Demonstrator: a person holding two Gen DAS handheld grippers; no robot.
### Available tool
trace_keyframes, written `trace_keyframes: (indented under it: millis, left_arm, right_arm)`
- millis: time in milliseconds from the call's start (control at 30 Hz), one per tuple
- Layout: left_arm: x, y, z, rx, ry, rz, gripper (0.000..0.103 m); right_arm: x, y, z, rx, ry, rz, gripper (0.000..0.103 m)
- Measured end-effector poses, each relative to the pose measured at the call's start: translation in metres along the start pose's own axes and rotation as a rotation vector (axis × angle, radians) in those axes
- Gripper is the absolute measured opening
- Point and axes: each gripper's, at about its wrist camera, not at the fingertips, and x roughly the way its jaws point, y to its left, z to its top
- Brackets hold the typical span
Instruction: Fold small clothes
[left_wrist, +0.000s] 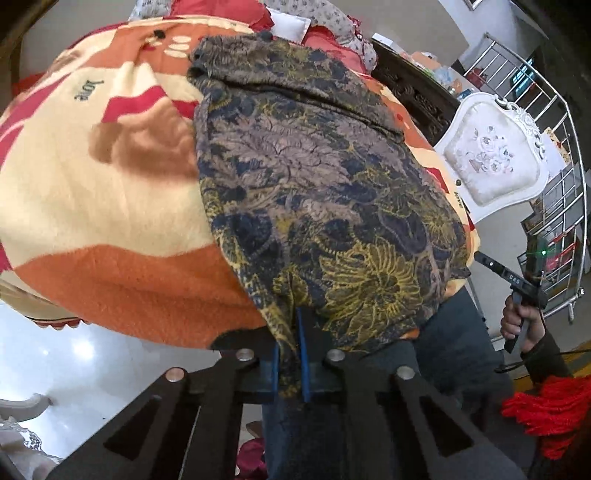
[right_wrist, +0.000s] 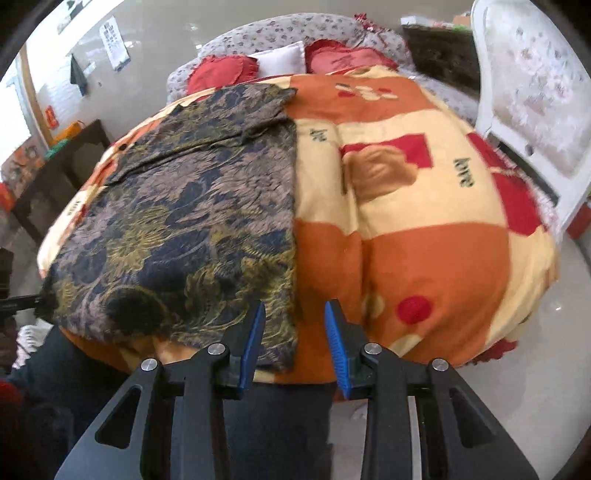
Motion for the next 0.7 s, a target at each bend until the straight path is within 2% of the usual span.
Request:
trace_keyframes:
  millis: [100,233,400,467,533,700]
  left_arm:
    - [0.000,-0.001,0.000,0.000,-0.006,0.025,0.008]
    - [0.002,0.000,-0.003,-0.029,-0.017,0.042,0.008]
    - [0.004,0.000,-0.003,-0.061,-0.023,0.065,0.008]
    - [0.001,-0.002,-0.003,-0.053,-0.027,0.087,0.006]
    - [-0.008,-0.004,-0.003,-0.044,-0.053,0.096,0.005]
    - [-0.048,-0.004,0.002,-0.061,-0.145,0.037,0.004]
  right_arm:
    - [0.016,-0.005,-0.004,0.013,0.045,0.068,0.049]
    - [0.031,-0.011,-0.011,0.035,0.087,0.112,0.049]
    - [0.042,-0.017,-0.017,0.065,0.097,0.174,0.048]
    - [0.039,-0.019,-0.018,0.080,0.075,0.196,0.027]
    - [0.029,-0.019,-0.018,0.075,0.054,0.202,0.023]
    - [-0.025,-0.008,-0.011,0.005,-0.022,0.250,0.021]
